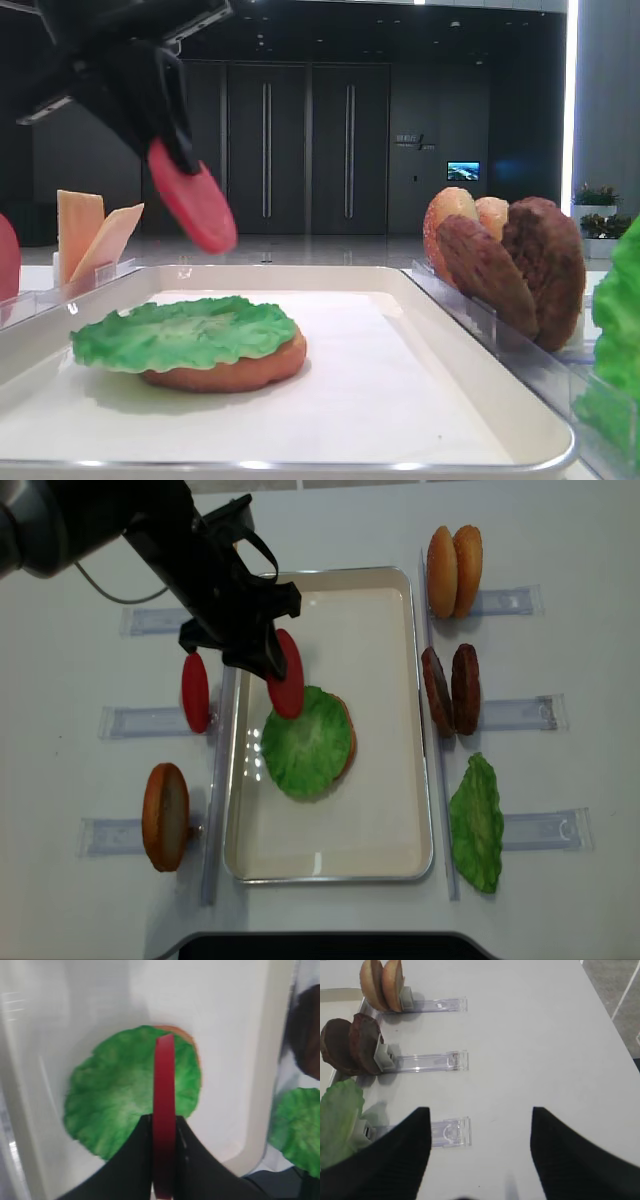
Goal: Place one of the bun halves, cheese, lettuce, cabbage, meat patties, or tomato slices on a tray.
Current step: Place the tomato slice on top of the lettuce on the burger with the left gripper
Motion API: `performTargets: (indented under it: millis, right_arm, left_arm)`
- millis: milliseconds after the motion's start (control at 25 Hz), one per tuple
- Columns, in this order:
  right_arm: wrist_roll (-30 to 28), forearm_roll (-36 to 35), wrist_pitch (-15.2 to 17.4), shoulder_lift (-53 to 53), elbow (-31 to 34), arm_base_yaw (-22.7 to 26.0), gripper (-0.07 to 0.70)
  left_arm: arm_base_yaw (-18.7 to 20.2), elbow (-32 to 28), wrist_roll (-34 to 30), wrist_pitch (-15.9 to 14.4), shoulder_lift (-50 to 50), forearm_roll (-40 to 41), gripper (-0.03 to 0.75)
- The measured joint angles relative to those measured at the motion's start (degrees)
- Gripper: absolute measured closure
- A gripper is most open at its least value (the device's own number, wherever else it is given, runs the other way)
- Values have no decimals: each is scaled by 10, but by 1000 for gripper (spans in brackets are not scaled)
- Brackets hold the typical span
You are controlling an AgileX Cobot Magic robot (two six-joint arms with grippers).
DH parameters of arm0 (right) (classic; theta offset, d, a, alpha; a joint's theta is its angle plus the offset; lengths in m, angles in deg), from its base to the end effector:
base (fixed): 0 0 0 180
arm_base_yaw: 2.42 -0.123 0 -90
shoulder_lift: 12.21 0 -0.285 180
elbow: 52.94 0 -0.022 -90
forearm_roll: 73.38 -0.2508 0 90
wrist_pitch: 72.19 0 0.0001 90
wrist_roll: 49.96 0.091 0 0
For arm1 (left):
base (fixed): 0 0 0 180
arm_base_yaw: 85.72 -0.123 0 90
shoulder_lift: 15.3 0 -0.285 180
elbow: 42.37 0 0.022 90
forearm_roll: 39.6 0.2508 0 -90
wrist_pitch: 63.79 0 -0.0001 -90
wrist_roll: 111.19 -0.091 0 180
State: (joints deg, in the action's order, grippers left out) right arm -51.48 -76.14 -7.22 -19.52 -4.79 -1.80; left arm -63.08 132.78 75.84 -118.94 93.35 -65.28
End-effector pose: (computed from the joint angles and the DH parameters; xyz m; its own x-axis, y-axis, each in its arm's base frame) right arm -0.0102 0.0041 0.2735 -0.5059 -0.0007 -0.8626 -0.0299 0.9994 0.0168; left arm 0.3112 -0.1649 0.2307 -0.9950 0.0292 -0.0953 0.0662 0.9087 -0.4122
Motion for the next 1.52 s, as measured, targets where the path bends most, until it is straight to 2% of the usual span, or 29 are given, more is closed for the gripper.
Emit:
performTargets:
  millis: [160,320,520,680,1520]
  right_arm:
    - [0,0,0,0,0,0,214]
    - [0,0,0,0,0,0,214]
    - [0,0,0,0,0,0,214]
    - [0,0,0,0,0,0,214]
    - [0,-1,0,0,0,0,214]
  left_arm:
    - [0,-30,-62,37,0,-93,660]
    - [0,-50,-88,51,0,-120,660]
    - [5,-82,-105,55,0,-122,660]
    - [19,-94,-120,71,0,-125,660]
    - [28,-97,-128,89,7,-104,661]
